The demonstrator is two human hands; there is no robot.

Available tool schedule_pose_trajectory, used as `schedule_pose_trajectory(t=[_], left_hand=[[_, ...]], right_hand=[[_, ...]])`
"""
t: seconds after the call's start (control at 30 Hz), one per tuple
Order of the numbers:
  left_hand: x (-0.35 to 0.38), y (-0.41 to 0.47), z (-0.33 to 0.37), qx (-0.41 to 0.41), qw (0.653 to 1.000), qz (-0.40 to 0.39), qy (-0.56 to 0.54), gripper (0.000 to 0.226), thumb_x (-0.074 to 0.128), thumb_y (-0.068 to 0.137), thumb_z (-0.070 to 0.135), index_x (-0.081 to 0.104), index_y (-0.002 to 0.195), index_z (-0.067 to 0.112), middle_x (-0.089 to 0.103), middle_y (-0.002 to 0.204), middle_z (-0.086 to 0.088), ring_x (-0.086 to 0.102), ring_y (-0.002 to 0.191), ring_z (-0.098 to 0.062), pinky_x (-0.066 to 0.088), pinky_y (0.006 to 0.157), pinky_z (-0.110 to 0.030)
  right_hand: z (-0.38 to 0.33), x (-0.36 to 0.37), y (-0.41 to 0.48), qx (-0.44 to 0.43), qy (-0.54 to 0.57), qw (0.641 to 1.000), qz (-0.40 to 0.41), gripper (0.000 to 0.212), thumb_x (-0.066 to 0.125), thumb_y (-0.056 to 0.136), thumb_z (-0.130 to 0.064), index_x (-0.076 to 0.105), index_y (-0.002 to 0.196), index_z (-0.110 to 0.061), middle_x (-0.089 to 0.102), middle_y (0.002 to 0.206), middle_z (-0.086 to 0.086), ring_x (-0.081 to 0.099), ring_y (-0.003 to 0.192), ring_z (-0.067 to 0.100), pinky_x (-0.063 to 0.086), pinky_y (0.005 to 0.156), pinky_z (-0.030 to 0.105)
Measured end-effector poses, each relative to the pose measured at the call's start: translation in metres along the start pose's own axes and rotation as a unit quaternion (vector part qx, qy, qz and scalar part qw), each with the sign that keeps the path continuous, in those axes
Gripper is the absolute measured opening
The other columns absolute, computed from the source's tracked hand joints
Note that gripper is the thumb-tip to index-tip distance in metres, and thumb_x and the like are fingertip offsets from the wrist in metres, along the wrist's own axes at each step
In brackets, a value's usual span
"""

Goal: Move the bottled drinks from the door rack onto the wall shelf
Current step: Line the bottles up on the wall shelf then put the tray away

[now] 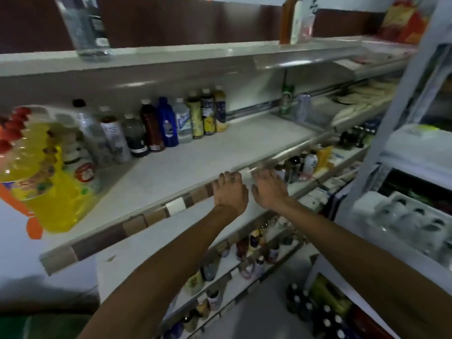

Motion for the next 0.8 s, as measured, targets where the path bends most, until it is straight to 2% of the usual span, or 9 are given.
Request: schedule_pose_trajectory(t=[0.13, 0.17, 0.23, 0.27, 0.33, 0.43, 0.6, 0.7, 0.8], left_hand=[[0.026, -0.007, 0.103, 0.060, 0.997, -0.026, -0.038, 0.061, 0.029, 0.095, 0.044, 0.030, 0.148, 0.014, 0.032, 0.150, -0.020, 0.032, 0.136, -0.035, 0.027, 0.110, -0.048], [0.027, -0.010, 0.131, 0.082, 0.995, -0.006, -0.050, 0.063, 0.028, 0.093, 0.046, 0.036, 0.145, 0.012, 0.037, 0.147, -0.022, 0.038, 0.132, -0.037, 0.033, 0.105, -0.049], [0.033, -0.016, 0.181, 0.125, 0.990, 0.021, -0.065, 0.052, 0.043, 0.090, 0.038, 0.054, 0.131, 0.007, 0.054, 0.129, -0.025, 0.055, 0.116, -0.041, 0.046, 0.091, -0.049], [0.041, -0.019, 0.204, 0.136, 0.987, 0.007, -0.081, 0.046, 0.049, 0.091, 0.033, 0.057, 0.128, 0.007, 0.057, 0.125, -0.023, 0.057, 0.112, -0.040, 0.047, 0.089, -0.048], [0.069, -0.023, 0.250, 0.164, 0.982, -0.044, -0.084, 0.043, 0.045, 0.094, 0.033, 0.054, 0.129, 0.009, 0.057, 0.125, -0.020, 0.055, 0.114, -0.039, 0.046, 0.092, -0.046], [0.093, -0.037, 0.318, 0.227, 0.967, -0.079, -0.091, 0.046, 0.038, 0.092, 0.036, 0.060, 0.118, 0.005, 0.062, 0.107, -0.020, 0.063, 0.097, -0.038, 0.051, 0.080, -0.043], [0.134, -0.054, 0.415, 0.324, 0.934, -0.116, -0.095, 0.040, 0.043, 0.098, 0.032, 0.042, 0.133, 0.014, 0.047, 0.128, -0.012, 0.047, 0.120, -0.032, 0.040, 0.093, -0.041], [0.162, -0.054, 0.467, 0.356, 0.919, -0.134, -0.103, 0.044, 0.042, 0.098, 0.033, 0.040, 0.137, 0.013, 0.047, 0.132, -0.015, 0.045, 0.122, -0.034, 0.039, 0.095, -0.040], [0.191, -0.048, 0.509, 0.373, 0.908, -0.164, -0.095, 0.047, 0.043, 0.097, 0.032, 0.037, 0.139, 0.011, 0.050, 0.132, -0.017, 0.047, 0.120, -0.035, 0.039, 0.095, -0.039]], right_hand=[[0.097, -0.008, -0.045, 0.064, 0.009, 0.998, -0.007, 0.050, 0.041, 0.100, -0.031, 0.036, 0.146, -0.013, 0.042, 0.144, 0.017, 0.039, 0.131, 0.034, 0.038, 0.106, 0.044], [0.121, -0.010, -0.058, 0.081, 0.008, 0.997, -0.008, 0.051, 0.041, 0.100, -0.031, 0.035, 0.147, -0.012, 0.040, 0.145, 0.018, 0.038, 0.132, 0.035, 0.038, 0.105, 0.045], [0.168, -0.011, -0.085, 0.122, 0.003, 0.992, -0.018, 0.050, 0.041, 0.100, -0.032, 0.036, 0.146, -0.010, 0.038, 0.146, 0.019, 0.038, 0.133, 0.036, 0.040, 0.102, 0.047], [0.192, -0.011, -0.098, 0.144, -0.003, 0.989, -0.031, 0.050, 0.040, 0.101, -0.033, 0.035, 0.146, -0.011, 0.037, 0.147, 0.018, 0.039, 0.132, 0.036, 0.041, 0.101, 0.047], [0.236, -0.009, -0.126, 0.184, -0.015, 0.981, -0.052, 0.050, 0.038, 0.103, -0.035, 0.033, 0.147, -0.013, 0.037, 0.146, 0.019, 0.041, 0.129, 0.036, 0.042, 0.098, 0.046], [0.298, -0.010, -0.171, 0.250, -0.011, 0.967, -0.055, 0.052, 0.041, 0.102, -0.036, 0.032, 0.147, -0.013, 0.039, 0.144, 0.020, 0.043, 0.128, 0.037, 0.042, 0.097, 0.044], [0.383, -0.007, -0.240, 0.357, -0.009, 0.933, -0.049, 0.043, 0.045, 0.098, -0.030, 0.041, 0.138, -0.014, 0.046, 0.137, 0.018, 0.046, 0.124, 0.036, 0.042, 0.095, 0.042], [0.426, -0.007, -0.265, 0.404, 0.019, 0.914, -0.027, 0.039, 0.048, 0.096, -0.027, 0.045, 0.132, -0.014, 0.050, 0.134, 0.016, 0.048, 0.122, 0.036, 0.044, 0.096, 0.043], [0.467, -0.003, -0.280, 0.450, 0.042, 0.892, -0.009, 0.043, 0.050, 0.096, -0.022, 0.044, 0.138, -0.015, 0.051, 0.131, 0.017, 0.052, 0.117, 0.037, 0.046, 0.090, 0.041]])
Point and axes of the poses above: each hand's wrist, its own y-axis towards the middle knuckle, its own x-axis out of the palm, z = x × y, the point moved 9 cm from there along y, towards the middle knuckle
